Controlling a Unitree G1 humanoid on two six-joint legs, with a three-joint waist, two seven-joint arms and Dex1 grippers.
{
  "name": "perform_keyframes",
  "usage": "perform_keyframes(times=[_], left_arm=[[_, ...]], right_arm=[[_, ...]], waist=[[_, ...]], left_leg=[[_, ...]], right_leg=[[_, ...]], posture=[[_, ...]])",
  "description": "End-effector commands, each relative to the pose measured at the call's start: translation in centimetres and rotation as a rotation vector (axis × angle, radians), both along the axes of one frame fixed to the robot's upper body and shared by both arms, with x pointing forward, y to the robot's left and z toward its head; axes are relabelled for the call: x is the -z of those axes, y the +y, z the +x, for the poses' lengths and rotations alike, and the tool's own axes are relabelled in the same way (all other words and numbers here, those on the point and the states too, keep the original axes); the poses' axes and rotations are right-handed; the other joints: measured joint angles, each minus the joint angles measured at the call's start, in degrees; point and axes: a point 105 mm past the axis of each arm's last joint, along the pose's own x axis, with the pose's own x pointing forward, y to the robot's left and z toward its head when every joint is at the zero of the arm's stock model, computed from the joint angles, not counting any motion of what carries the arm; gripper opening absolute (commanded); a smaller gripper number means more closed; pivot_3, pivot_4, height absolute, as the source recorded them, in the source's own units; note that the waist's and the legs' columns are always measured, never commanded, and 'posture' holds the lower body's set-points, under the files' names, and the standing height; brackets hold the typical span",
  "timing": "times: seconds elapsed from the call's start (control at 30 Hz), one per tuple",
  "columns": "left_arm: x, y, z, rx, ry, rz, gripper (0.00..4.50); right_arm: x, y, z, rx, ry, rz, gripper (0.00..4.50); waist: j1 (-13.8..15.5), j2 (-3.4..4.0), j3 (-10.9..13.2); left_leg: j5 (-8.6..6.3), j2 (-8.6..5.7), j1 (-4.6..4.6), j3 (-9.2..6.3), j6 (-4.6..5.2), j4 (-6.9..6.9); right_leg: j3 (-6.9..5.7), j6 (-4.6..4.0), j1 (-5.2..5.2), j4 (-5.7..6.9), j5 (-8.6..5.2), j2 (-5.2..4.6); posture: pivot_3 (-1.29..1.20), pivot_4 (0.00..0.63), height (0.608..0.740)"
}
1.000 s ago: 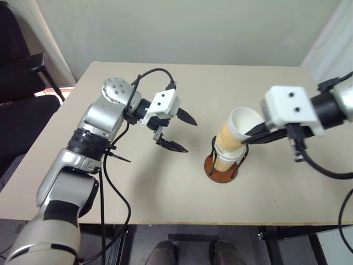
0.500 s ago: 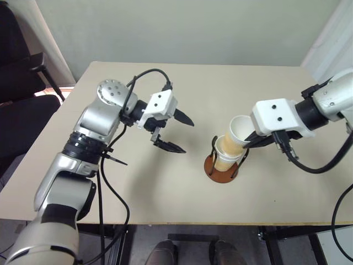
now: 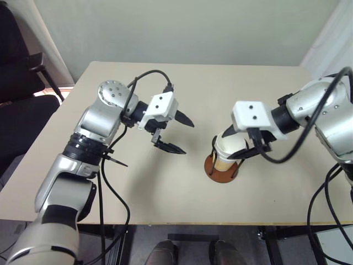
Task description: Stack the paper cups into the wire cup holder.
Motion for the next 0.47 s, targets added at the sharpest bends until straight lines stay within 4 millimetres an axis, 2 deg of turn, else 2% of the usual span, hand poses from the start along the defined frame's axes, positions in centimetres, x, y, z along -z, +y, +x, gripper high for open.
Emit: perform_keyframes(times=[0.03, 0.13, 0.3, 0.47], left_arm=[[-1.1, 0.9, 0.4, -0.064, -0.034, -0.040, 4.50], [-1.5, 2.4, 1.7, -0.198, -0.024, -0.105, 4.50], [-1.6, 5.3, 2.7, -0.390, 0.007, -0.197, 4.50], [-0.9, 7.9, 2.9, -0.532, 0.031, -0.230, 4.50]], right_arm=[[-3.3, -1.9, 0.2, 0.162, -0.041, 0.157, 2.95], [-3.5, -5.2, 0.6, 0.350, -0.045, 0.241, 2.95], [-3.1, -10.2, 0.6, 0.613, -0.068, 0.376, 2.95], [-1.5, -13.3, -0.3, 0.791, -0.097, 0.447, 2.95]], waist=[[0.0, 0.00, 0.0], [0.3, -0.01, 0.0], [0.1, -0.01, 0.0], [0.1, -0.01, 0.0]], left_leg=[[0.00, 0.00, 0.00, -0.01, 0.00, -0.01], [-0.01, 0.00, -0.01, -0.06, -0.03, -0.05], [-0.03, 0.00, 0.03, -0.01, -0.13, -0.12], [0.06, 0.04, 0.10, 0.02, -0.28, -0.23]], right_leg=[[0.00, 0.00, 0.00, -0.02, 0.00, 0.00], [-0.03, -0.06, 0.03, -0.04, -0.04, 0.01], [0.00, -0.09, 0.02, -0.04, -0.06, 0.02], [0.01, -0.09, -0.02, 0.06, -0.06, 0.05]], posture=[[0.00, 0.150, 0.740], [0.00, 0.150, 0.740], [0.00, 0.150, 0.740], [0.00, 0.150, 0.740]])
